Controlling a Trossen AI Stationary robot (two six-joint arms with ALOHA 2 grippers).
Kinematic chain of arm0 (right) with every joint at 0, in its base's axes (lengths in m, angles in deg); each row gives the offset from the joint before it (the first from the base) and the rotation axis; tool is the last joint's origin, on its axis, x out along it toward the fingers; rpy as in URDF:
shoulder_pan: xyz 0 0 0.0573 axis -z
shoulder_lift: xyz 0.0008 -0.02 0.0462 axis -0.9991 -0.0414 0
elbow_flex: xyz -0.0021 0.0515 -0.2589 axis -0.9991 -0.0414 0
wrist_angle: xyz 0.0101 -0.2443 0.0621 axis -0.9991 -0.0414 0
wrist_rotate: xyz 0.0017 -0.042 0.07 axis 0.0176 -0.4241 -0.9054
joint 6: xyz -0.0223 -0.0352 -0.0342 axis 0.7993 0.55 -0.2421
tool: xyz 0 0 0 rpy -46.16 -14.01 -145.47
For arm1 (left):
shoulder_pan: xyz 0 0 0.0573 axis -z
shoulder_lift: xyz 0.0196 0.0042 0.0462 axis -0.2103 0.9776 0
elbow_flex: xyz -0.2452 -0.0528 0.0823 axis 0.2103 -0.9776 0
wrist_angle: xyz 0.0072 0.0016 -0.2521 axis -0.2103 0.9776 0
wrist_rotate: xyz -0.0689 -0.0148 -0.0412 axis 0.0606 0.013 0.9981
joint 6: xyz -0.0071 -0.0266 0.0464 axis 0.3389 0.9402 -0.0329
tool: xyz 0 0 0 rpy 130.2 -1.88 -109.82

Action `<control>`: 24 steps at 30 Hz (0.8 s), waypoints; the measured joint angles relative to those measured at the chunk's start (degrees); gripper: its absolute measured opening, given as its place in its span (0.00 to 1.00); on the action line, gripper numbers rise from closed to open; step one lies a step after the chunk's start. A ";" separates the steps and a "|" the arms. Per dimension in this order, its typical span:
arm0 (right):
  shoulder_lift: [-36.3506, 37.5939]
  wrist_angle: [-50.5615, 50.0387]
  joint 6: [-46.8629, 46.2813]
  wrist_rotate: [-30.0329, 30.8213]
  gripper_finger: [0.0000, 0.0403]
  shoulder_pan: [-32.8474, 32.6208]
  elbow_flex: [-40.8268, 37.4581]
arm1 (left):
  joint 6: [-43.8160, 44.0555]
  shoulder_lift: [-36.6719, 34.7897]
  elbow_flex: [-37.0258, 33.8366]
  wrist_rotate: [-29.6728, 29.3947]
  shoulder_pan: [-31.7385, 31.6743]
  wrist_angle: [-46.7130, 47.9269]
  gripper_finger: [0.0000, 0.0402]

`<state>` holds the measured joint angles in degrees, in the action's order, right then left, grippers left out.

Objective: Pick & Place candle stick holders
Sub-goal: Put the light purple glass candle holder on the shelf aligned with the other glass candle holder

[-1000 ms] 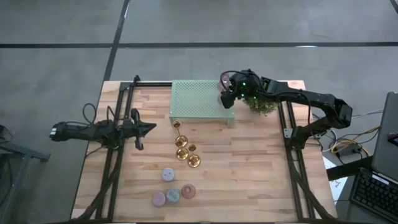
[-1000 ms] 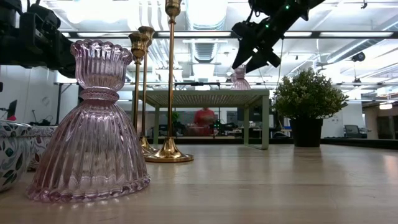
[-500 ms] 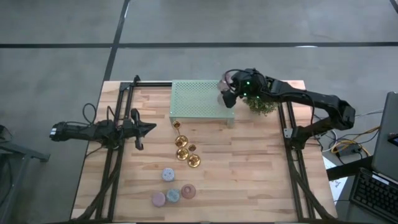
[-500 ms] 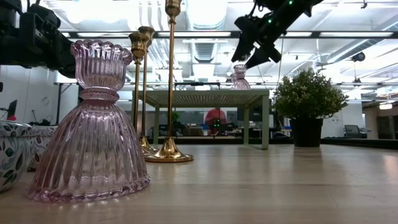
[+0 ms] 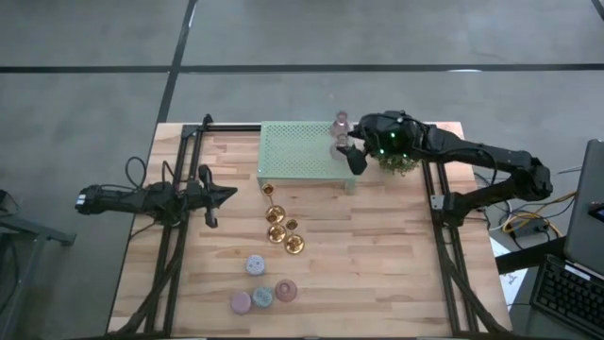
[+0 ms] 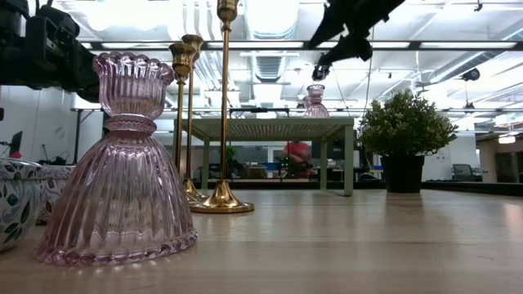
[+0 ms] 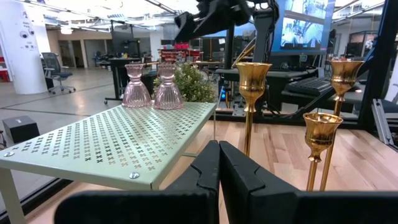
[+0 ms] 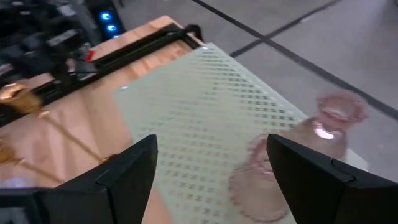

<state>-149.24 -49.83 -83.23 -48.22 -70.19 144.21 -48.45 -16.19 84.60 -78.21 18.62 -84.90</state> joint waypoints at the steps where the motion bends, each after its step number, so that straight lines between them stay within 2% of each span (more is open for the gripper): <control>1: 0.27 0.02 0.00 0.00 0.72 -0.99 0.00 | -0.02 0.00 -0.02 0.00 -0.02 0.00 0.02; 9: 0.71 -1.47 0.65 0.04 0.68 -9.04 -0.25 | -0.02 -0.02 -0.02 0.00 -0.02 0.00 0.02; 14: 0.68 -0.59 2.25 0.01 0.66 -16.59 -2.15 | -0.02 0.00 0.00 0.00 0.00 0.00 0.02; 18: 0.30 6.51 4.17 0.04 0.66 -23.99 -6.59 | -0.02 -0.02 -0.01 0.00 0.00 0.01 0.02; 24: -3.75 22.94 0.65 -0.08 0.68 -33.17 -15.06 | 0.00 0.00 -0.01 -0.01 -0.02 0.00 0.02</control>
<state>-152.99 -26.89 -82.59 -48.30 -103.35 129.16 -48.45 -16.19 84.59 -78.22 18.60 -84.90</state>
